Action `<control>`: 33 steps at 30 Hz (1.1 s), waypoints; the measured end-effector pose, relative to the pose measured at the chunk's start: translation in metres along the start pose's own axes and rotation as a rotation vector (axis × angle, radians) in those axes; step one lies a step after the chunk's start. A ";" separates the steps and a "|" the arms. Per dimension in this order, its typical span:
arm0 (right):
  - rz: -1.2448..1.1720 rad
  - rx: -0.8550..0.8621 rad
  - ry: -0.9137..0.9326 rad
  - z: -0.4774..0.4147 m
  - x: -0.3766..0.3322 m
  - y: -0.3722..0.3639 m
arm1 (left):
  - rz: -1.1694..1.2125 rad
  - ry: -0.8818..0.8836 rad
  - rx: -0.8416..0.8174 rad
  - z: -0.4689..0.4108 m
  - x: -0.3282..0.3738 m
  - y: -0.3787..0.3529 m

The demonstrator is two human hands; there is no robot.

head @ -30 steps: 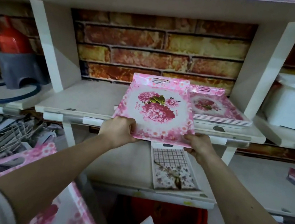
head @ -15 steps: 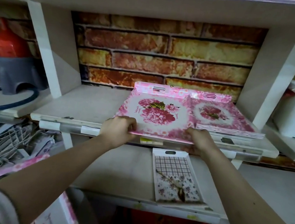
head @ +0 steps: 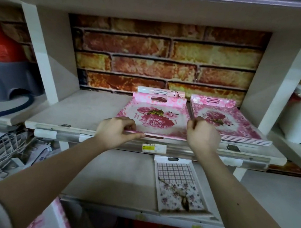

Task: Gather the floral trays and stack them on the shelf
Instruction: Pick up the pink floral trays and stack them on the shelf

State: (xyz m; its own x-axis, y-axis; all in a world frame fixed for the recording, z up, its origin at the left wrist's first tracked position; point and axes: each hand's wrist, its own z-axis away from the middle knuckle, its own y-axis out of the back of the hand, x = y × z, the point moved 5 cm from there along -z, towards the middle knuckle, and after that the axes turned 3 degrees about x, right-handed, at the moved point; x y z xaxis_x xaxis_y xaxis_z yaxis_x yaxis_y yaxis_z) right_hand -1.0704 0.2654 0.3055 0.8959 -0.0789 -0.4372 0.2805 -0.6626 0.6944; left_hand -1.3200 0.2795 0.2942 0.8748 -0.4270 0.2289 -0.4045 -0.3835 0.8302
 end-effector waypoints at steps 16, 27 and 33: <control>0.134 -0.223 0.500 0.003 -0.020 -0.037 | 0.109 0.086 -0.137 -0.036 -0.022 -0.025; 0.067 -0.258 0.290 -0.024 -0.014 -0.063 | 0.181 0.096 -0.188 -0.070 -0.030 -0.043; 0.083 -0.346 0.182 -0.025 -0.006 -0.091 | 0.145 0.124 -0.256 -0.075 -0.036 -0.077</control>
State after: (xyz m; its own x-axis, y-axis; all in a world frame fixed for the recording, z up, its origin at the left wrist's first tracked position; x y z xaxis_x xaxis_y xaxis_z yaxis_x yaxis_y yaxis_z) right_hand -1.0924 0.3445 0.2593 0.9580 0.0320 -0.2851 0.2766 -0.3667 0.8882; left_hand -1.3008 0.3859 0.2599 0.8454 -0.3525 0.4012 -0.4605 -0.1006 0.8820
